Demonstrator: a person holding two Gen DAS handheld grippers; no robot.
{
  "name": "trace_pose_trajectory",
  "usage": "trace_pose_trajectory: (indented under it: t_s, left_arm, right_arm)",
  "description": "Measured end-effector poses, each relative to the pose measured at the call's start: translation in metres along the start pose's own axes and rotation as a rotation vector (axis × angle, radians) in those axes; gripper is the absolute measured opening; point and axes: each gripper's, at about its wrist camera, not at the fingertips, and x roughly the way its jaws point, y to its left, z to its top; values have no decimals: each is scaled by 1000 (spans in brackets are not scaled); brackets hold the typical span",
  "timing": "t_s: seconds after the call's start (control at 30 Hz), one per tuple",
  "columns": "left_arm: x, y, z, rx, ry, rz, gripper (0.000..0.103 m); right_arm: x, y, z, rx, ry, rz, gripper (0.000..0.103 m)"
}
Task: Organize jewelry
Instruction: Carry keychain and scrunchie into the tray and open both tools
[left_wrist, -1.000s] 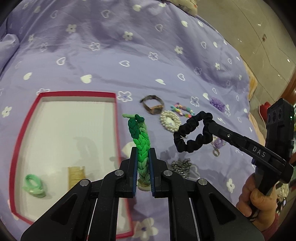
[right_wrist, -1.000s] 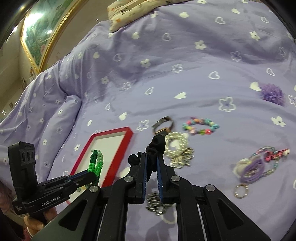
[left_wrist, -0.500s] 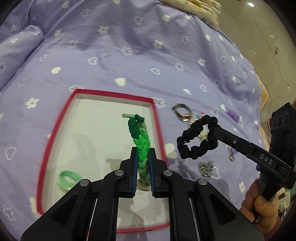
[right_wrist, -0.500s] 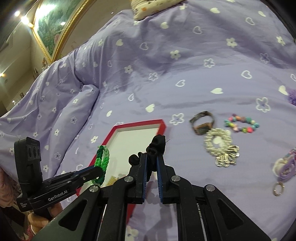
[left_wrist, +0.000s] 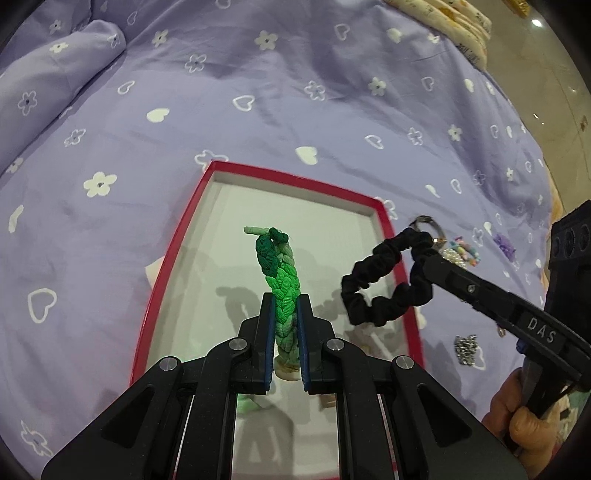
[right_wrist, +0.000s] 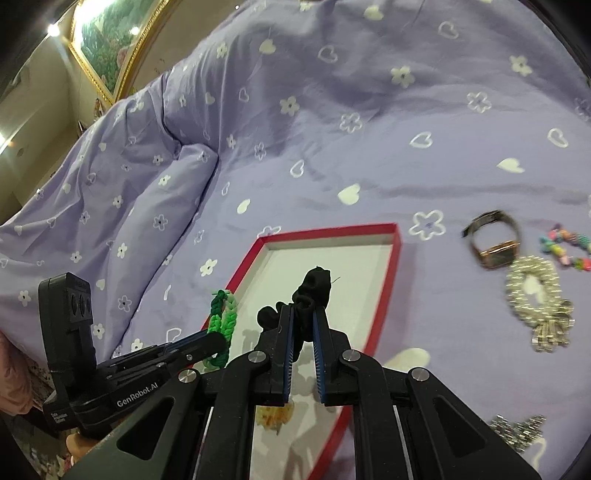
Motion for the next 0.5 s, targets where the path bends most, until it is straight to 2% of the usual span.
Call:
trace_pose_trajectory:
  t_s: [0.2, 0.5]
  left_arm:
    - [20, 10, 0, -6, 44, 17, 9]
    - [32, 21, -6, -35, 72, 36, 12]
  right_arm:
    - [31, 0, -6, -10, 77, -11, 10]
    - [49, -7, -13, -24, 146, -43, 15]
